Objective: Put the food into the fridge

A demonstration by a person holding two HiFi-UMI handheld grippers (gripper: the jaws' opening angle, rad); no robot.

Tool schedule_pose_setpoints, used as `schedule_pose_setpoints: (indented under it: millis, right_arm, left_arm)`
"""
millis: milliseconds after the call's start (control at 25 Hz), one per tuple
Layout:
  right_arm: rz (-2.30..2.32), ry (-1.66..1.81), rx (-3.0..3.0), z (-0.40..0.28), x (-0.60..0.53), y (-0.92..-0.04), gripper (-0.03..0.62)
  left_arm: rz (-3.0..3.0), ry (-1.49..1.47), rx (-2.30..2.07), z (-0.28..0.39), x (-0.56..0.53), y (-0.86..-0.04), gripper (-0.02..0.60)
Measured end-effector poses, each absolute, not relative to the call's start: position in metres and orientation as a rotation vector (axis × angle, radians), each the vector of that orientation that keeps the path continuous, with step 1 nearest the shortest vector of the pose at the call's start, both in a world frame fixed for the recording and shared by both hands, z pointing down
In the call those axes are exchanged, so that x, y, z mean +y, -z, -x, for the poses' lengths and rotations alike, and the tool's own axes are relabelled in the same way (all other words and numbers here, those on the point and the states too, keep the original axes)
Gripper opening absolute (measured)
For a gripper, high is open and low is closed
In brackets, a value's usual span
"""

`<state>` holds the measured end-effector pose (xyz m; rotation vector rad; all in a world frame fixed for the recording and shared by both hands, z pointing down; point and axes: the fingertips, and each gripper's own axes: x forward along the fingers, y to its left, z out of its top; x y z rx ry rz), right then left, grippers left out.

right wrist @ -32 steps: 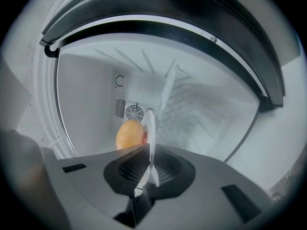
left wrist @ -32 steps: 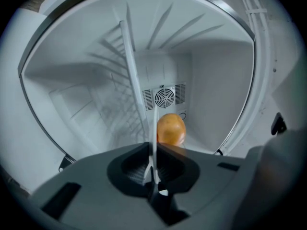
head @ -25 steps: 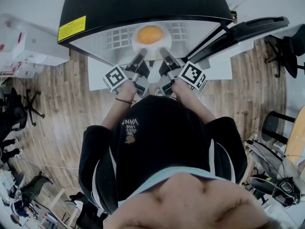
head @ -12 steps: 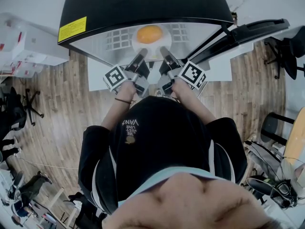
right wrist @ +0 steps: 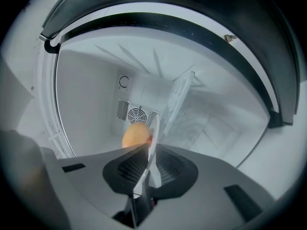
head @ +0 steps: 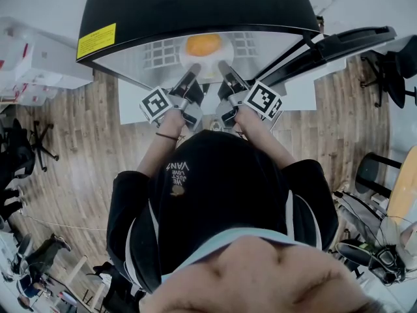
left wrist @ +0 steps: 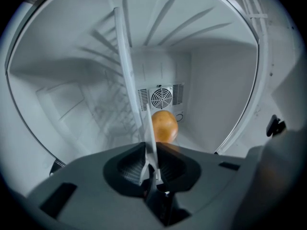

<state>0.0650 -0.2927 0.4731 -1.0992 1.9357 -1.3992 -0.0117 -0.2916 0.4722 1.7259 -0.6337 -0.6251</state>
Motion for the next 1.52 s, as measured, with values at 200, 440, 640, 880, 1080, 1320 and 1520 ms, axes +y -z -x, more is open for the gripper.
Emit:
schedule_pose_setpoints:
  millis: [200, 440, 640, 880, 1080, 1320, 1520]
  right_arm:
    - [1.093, 1.394, 1.94, -0.066, -0.296, -0.471, 0.046]
    - [1.083, 1.384, 1.95, -0.068, -0.3, -0.468, 0.055]
    - [1.081, 1.381, 1.956, -0.067, -0.301, -0.469, 0.06]
    - [1.076, 1.384, 1.964, -0.067, -0.303, -0.47, 0.067]
    - [1.098, 1.33, 2.015, -0.068, -0.301, -0.466, 0.085]
    - [1.139, 1.271, 2.049, -0.071, -0.297, -0.463, 0.155]
    - [1.193, 1.161, 2.147, -0.07, -0.288, -0.459, 0.167]
  left_arm:
    - [-1.734, 0.624, -0.649, 0.014, -0.296, -0.473, 0.057]
    - [-1.726, 0.652, -0.632, 0.011, -0.298, -0.467, 0.068]
    - [-1.732, 0.658, -0.635, 0.012, -0.299, -0.469, 0.071]
    - [-1.73, 0.671, -0.632, 0.012, -0.3, -0.468, 0.072]
    - [-1.763, 0.655, -0.648, 0.013, -0.298, -0.466, 0.083]
    - [-1.81, 0.641, -0.652, 0.011, -0.294, -0.462, 0.11]
    - [-1.894, 0.555, -0.702, 0.015, -0.286, -0.467, 0.112]
